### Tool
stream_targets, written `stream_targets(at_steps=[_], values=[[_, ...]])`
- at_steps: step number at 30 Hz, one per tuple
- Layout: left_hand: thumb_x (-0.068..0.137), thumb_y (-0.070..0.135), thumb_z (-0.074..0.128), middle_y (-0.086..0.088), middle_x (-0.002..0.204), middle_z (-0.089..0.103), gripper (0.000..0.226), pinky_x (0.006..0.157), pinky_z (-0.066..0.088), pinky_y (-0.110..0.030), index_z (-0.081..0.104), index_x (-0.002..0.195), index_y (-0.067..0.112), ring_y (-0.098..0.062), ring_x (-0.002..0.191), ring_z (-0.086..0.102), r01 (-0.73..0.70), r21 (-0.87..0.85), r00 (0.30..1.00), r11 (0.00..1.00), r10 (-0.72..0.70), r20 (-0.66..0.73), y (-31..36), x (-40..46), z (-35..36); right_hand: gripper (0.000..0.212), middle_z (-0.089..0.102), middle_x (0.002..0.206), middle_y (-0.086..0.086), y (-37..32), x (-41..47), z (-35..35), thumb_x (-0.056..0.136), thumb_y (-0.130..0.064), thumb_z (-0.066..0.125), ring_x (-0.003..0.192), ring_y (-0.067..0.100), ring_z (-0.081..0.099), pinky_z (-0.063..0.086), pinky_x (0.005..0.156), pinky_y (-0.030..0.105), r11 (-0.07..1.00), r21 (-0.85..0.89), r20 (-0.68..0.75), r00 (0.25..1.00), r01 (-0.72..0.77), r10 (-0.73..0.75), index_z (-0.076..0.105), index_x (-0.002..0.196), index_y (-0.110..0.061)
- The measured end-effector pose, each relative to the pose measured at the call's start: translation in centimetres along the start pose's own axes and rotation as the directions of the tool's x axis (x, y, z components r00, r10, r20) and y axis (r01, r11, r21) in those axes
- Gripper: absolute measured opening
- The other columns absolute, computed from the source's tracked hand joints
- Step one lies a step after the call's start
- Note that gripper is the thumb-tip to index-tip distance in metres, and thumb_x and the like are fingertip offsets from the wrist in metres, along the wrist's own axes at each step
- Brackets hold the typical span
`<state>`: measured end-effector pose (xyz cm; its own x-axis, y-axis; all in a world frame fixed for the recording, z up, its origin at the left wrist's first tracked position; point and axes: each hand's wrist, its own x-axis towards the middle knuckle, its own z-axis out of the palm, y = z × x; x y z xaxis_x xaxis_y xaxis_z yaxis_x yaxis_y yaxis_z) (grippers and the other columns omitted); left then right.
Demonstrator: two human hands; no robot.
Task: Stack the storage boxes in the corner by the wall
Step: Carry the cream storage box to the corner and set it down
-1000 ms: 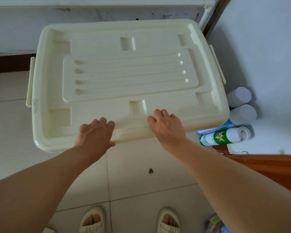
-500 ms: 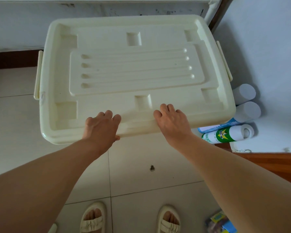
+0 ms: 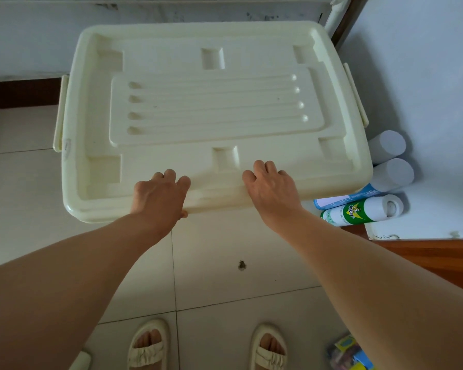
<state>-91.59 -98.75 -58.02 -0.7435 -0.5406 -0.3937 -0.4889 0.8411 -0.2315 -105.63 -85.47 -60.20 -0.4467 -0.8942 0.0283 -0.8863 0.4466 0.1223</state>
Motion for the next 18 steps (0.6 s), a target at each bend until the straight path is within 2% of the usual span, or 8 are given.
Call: stream_targets(at_steps=[4,9,13,15,16,18], values=[[0.088,0.044,0.058,-0.004,0.119,0.048,0.050,0.067,0.033,-0.030,0.040,0.127,0.018,-0.021,0.107,0.053,-0.011,0.002,1.000,1.000,0.011,0.016,0.1,0.2,-0.3,0.044,0.053,0.058,0.005,0.2,0.0,0.0,0.020,0.011,0.040,0.048,0.021,0.051,0.020,0.045,0.018,1.000,0.009,0.058,0.998,0.001,-0.002,0.055,0.054,-0.011],[0.087,0.046,0.059,-0.004,0.120,0.047,0.054,0.067,0.034,-0.029,0.039,0.129,0.018,-0.020,0.108,0.052,0.039,0.001,0.999,0.999,-0.039,0.029,0.3,-0.1,-0.4,0.037,0.053,0.056,0.003,-0.2,-0.1,-0.3,0.026,0.010,0.041,0.047,0.019,0.051,0.020,0.044,0.020,1.000,-0.017,0.049,0.999,-0.010,0.011,0.055,0.052,-0.013],[0.087,0.046,0.059,-0.006,0.125,0.043,0.057,0.070,0.034,-0.029,0.038,0.130,0.015,-0.020,0.112,0.049,0.130,-0.024,0.988,0.991,-0.127,0.084,0.9,-0.5,-0.8,0.038,0.054,0.060,0.008,-0.2,-0.6,-0.7,0.028,0.011,0.048,0.049,0.023,0.051,0.023,0.047,0.022,1.000,-0.009,0.065,0.998,-0.018,0.019,0.057,0.059,-0.009],[0.087,0.046,0.059,-0.006,0.125,0.044,0.058,0.072,0.035,-0.029,0.039,0.130,0.015,-0.021,0.114,0.049,0.171,-0.050,0.978,0.984,-0.164,0.127,1.2,-0.8,-1.2,0.045,0.057,0.081,0.012,-0.3,-0.9,-1.6,0.039,0.010,0.066,0.068,0.026,0.056,0.030,0.053,0.028,0.999,0.007,0.186,0.982,-0.032,0.030,0.061,0.080,-0.006],[0.087,0.047,0.058,-0.006,0.126,0.044,0.058,0.074,0.036,-0.029,0.039,0.130,0.014,-0.022,0.115,0.049,0.195,-0.070,0.972,0.978,-0.183,0.148,1.4,-1.1,-1.8,0.046,0.054,0.099,0.013,0.0,-1.1,-2.0,0.055,0.005,0.069,0.085,0.027,0.055,0.033,0.061,0.030,0.998,0.051,0.246,0.969,-0.026,0.013,0.058,0.099,-0.005],[0.087,0.049,0.057,-0.006,0.128,0.045,0.059,0.080,0.039,-0.031,0.039,0.131,0.015,-0.023,0.117,0.049,0.223,-0.103,0.963,0.970,-0.202,0.177,1.7,-1.6,-2.6,0.049,0.044,0.119,0.013,0.5,-1.4,-2.7,0.076,0.001,0.059,0.104,0.027,0.048,0.034,0.073,0.029,0.994,0.103,0.365,0.931,-0.033,-0.007,0.044,0.122,-0.006]])
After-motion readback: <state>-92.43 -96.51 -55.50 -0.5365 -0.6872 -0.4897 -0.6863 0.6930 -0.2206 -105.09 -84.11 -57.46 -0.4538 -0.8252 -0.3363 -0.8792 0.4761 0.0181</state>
